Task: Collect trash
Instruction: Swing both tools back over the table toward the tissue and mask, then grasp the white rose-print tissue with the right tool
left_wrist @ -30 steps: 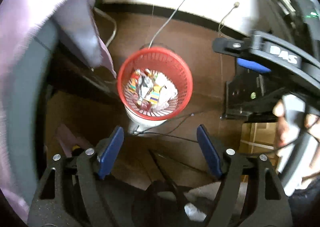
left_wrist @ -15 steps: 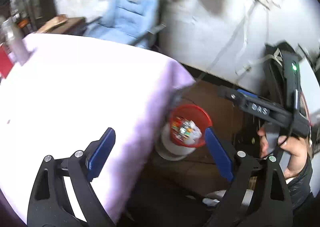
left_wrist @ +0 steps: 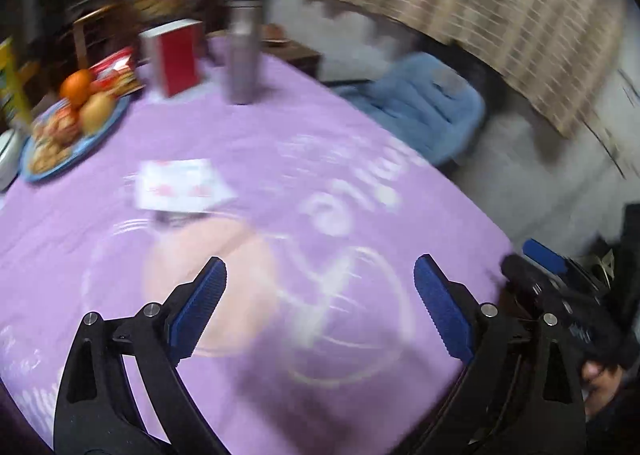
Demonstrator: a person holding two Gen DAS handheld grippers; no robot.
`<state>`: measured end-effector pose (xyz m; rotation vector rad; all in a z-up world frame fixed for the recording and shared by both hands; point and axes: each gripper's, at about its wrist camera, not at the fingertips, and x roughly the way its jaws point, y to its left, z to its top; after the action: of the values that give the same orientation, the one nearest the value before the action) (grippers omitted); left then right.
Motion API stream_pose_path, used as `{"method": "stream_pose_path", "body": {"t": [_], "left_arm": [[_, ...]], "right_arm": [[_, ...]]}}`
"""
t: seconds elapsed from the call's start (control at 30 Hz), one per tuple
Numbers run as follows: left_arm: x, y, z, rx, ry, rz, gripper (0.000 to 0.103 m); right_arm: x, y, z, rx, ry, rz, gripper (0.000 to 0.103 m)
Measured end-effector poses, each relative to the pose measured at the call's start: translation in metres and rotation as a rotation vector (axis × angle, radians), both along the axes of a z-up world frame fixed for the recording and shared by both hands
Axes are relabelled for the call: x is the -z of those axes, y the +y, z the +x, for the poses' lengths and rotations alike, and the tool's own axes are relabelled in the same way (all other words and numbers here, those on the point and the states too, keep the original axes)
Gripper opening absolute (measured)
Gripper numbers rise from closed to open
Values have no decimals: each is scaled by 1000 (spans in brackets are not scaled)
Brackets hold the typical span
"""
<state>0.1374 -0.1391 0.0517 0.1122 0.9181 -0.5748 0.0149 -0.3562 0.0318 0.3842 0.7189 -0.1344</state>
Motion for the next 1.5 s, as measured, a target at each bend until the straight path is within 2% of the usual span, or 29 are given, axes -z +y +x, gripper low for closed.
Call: {"method": "stream_pose_path", "body": {"t": [0.1,0.17,0.27,0.5,0.6,0.77,1.03,1.37,1.4,1.47,1.5], "left_arm": [[3,36,32,-110,10,-31,93],[8,58,48,-151,25,-46,94],[16,88,78,-272,16,-2,94],[34,148,114,-429,50,-126,94],[43,159,122,-487,94,-169,94],[47,171,128,-586,87,-129,94],[61,200,137,-714,147,-150,94],[71,201,142,-737,174,-121,94],[72,200,142,-735,175,-119,94],[73,200,142,-730,182,-124,94],[73,199,143,-724,187,-128,94]], "right_arm": [[-17,44,47,-94,-5,-63,88],[-22,65,76,-144,0,-96,88],[-20,93,120,-202,17,-106,88],[5,145,203,-291,109,-101,88],[15,160,221,-325,124,-104,88],[37,185,247,-364,161,-91,88],[56,201,263,-379,205,-89,88],[67,213,287,-388,241,-119,88],[68,214,289,-389,246,-120,84],[75,218,296,-397,268,-122,58],[79,219,298,-410,284,-104,32]]}}
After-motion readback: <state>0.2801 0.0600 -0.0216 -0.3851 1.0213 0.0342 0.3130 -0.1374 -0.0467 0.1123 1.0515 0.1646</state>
